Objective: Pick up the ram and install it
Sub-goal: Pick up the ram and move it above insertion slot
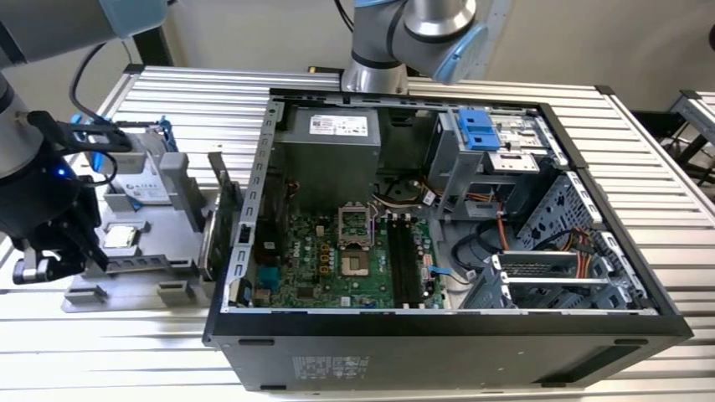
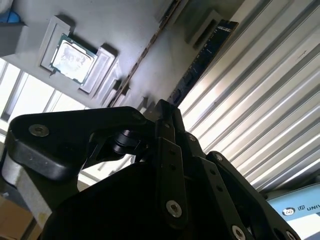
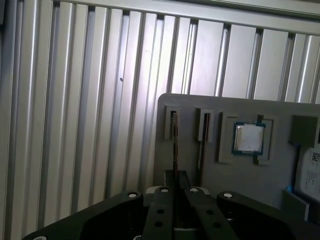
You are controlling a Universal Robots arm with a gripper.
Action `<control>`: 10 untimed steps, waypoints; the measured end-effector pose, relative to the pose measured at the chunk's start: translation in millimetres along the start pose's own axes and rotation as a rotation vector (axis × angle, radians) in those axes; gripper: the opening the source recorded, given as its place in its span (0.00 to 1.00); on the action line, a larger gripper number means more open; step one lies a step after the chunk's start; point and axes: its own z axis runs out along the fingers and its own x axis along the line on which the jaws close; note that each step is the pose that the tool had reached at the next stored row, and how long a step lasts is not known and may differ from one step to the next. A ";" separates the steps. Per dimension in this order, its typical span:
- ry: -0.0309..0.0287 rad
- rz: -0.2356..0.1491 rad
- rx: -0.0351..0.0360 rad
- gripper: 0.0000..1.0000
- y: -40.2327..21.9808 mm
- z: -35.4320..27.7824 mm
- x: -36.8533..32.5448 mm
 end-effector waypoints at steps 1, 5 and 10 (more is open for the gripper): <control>0.0000 0.000 0.0000 0.00 0.0 -0.9 0.0; -0.0001 0.000 0.0001 0.00 0.2 -4.6 -0.2; 0.0000 0.000 0.0001 0.00 0.2 -8.6 -0.3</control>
